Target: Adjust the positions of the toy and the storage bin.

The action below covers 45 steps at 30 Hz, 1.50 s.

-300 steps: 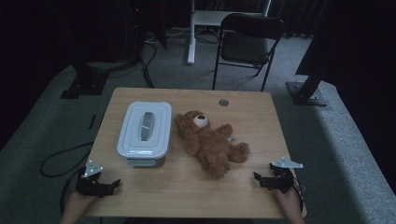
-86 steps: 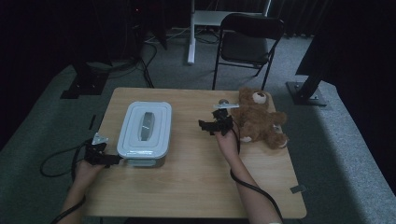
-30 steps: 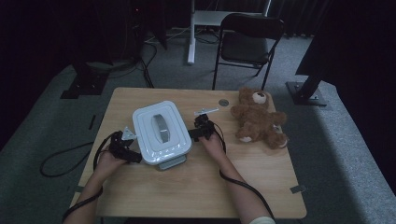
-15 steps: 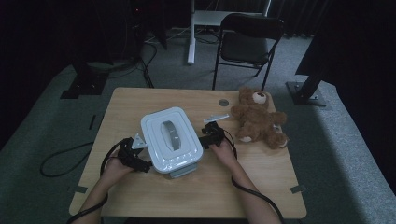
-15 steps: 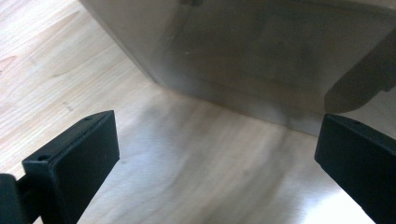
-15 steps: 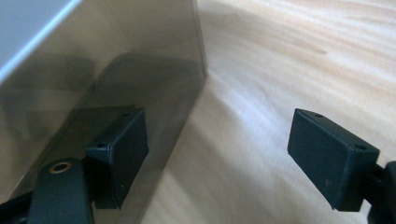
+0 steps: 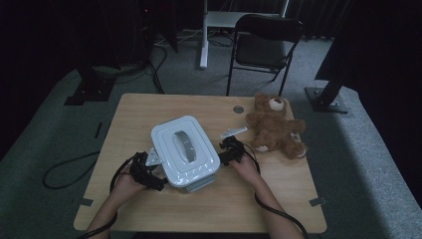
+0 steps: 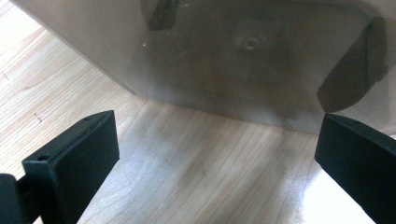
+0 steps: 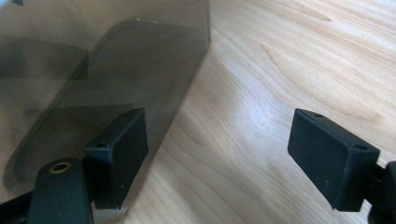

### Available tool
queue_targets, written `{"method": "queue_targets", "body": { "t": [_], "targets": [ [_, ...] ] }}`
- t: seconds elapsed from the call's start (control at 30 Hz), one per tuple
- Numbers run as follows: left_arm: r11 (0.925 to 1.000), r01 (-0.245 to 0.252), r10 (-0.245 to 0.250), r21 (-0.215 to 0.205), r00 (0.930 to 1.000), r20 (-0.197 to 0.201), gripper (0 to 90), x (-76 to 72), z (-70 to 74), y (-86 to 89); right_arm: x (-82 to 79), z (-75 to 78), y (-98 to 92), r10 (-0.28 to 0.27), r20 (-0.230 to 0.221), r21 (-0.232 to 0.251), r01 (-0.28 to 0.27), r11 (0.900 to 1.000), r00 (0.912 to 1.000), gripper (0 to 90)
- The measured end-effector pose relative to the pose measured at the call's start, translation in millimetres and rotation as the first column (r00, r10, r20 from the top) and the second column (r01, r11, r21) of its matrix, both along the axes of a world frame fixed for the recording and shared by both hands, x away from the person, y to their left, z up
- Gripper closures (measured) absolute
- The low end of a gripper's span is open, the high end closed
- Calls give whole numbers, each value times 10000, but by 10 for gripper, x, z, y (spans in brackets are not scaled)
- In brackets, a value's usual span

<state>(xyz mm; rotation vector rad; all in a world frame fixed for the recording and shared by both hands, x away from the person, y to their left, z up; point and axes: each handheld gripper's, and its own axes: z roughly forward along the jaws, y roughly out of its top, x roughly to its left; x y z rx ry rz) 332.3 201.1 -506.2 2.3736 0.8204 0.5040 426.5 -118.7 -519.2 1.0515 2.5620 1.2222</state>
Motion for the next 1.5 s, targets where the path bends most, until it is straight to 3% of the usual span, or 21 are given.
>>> {"method": "queue_targets", "body": {
  "t": [0.13, 0.17, 0.2, 0.3, 0.37, 0.4, 0.43, 0.5, 0.67, 0.73, 0.83, 0.93, 1.07, 1.23, 1.5],
  "targets": [
    [9999, 93, -94, -135, 10000, -32, 6, 4, -7, -5, -28, 0, -28, -277, 434, 13, 277, 9996, 9987, 163],
    [9990, -87, 85, -446, 10000, -35, 6, 5, -17, 27, -35, 0, -41, -379, 616, 51, 376, 9993, 9974, 138],
    [9983, -155, 153, -568, 9999, -51, 6, 8, -16, 56, -69, 8, -69, -750, 1078, 103, 743, 9972, 9913, 134],
    [9957, -591, 595, -711, 9982, 27, 6, 21, -11, 161, -48, 15, -92, -1115, 1252, 281, 1089, 9937, 9858, 135],
    [9938, -771, 776, -800, 9970, 40, 6, 30, -7, 198, -15, 21, -88, -1235, 1211, 266, 1212, 9923, 9849, 135],
    [9903, -1148, 1164, -787, 9931, 158, 6, 58, 7, 260, 22, 29, -82, -1357, 1223, 278, 1333, 9907, 9832, 135],
    [9869, -1373, 1396, -849, 9900, 211, 6, 89, 22, 299, 136, 35, -57, -1747, 1221, 352, 1716, 9845, 9770, 135],
    [9835, -1553, 1578, -932, 9873, 201, 6, 149, 36, 340, 209, 17, -40, -1921, 1138, 402, 1886, 9812, 9748, 134],
    [9773, -1907, 1924, -927, 9813, 103, 6, 335, 22, 385, 372, -32, 47, -2005, 747, 502, 1971, 9791, 9768, 135],
    [9683, -2323, 2323, -919, 9726, -112, 6, 418, -2, 397, 431, -34, 107, -1919, 710, 407, 1894, 9811, 9788, 136],
    [9538, -2768, 2762, -1169, 9609, -217, 6, 494, -21, 414, 512, -22, 162, -1781, 476, 718, 1745, 9820, 9829, 136],
    [9563, -2650, 2650, -1237, 9641, -164, 6, 509, -16, 384, 579, 3, 223, -1696, 466, 556, 1669, 9844, 9844, 136],
    [9647, -2529, 2537, -730, 9673, 19, 6, 478, -1, 313, 603, 39, 306, -992, 311, 585, 973, 9935, 9946, 174],
    [9694, -2340, 2331, -743, 9722, -200, 6, 415, 8, 287, 547, 65, 310, -1026, 359, 675, 1000, 9927, 9941, 181],
    [9809, -1930, 1931, -239, 9812, 13, 6, 288, 94, 174, 411, 78, 255, -836, 528, 506, 809, 9954, 9951, 191]
  ]
}}
